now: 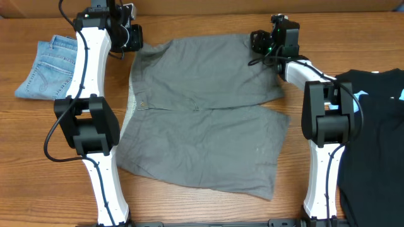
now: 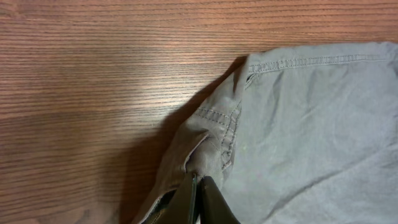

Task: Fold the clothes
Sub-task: 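Grasp the top waistband corners of the shorts with both grippers, then lift the waistband with both grippers and fold it down toward the leg hems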

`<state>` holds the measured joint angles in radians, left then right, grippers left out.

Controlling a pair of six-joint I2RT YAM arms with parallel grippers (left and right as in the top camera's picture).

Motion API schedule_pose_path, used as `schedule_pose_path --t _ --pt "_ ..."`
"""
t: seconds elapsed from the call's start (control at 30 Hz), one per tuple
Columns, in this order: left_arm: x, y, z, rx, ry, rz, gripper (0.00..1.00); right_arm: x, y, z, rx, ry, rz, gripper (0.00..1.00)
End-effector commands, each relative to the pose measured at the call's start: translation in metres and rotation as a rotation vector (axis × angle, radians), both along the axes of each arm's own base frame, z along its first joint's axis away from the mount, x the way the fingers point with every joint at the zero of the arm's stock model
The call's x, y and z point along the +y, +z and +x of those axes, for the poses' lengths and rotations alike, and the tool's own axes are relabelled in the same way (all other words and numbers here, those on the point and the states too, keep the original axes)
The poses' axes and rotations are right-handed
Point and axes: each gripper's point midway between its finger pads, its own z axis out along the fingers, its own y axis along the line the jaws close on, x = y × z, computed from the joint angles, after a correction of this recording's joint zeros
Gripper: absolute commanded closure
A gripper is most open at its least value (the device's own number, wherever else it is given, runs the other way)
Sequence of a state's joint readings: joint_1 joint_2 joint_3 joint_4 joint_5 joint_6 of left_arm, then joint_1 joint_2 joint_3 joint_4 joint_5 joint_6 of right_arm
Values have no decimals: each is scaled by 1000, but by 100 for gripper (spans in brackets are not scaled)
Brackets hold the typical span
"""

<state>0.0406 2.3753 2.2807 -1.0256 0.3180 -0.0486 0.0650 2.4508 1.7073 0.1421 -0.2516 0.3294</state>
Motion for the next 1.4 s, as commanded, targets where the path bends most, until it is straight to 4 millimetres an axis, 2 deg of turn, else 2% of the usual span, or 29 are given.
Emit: schedule_pose_path --t 0.0,0.03,0.2,0.47,0.57,0.7,0.9,1.03,1.13,1.23,1.37 --pt "-3 18 2 -44 -22 16 96 -2 -5 2 2 -12 2 87" --pt "-3 18 2 -44 -22 16 96 -5 -5 3 2 -16 2 96" --pt "-3 17 0 -33 -22 17 96 -17 7 0 9 13 43 96" --pt "0 21 -1 -36 -18 24 96 -37 64 -11 -19 71 50 96" --pt "5 30 -2 -49 -10 25 96 -45 78 -18 0 58 50 96" --pt "12 53 -7 -81 3 28 96 -52 101 -28 2 68 17 96" --pt "15 102 -22 -151 9 35 96 -55 149 -53 2 84 -26 96" --pt "22 125 -33 -179 24 82 96 -58 183 -72 -2 76 -27 96" --pt "27 132 -43 -177 12 125 96 -64 210 -85 -25 66 -32 96" --pt "28 129 -53 -144 -11 153 96 -67 234 -103 -36 65 -47 96" --pt "37 119 -68 -66 8 192 96 -65 250 -133 4 81 -65 96"
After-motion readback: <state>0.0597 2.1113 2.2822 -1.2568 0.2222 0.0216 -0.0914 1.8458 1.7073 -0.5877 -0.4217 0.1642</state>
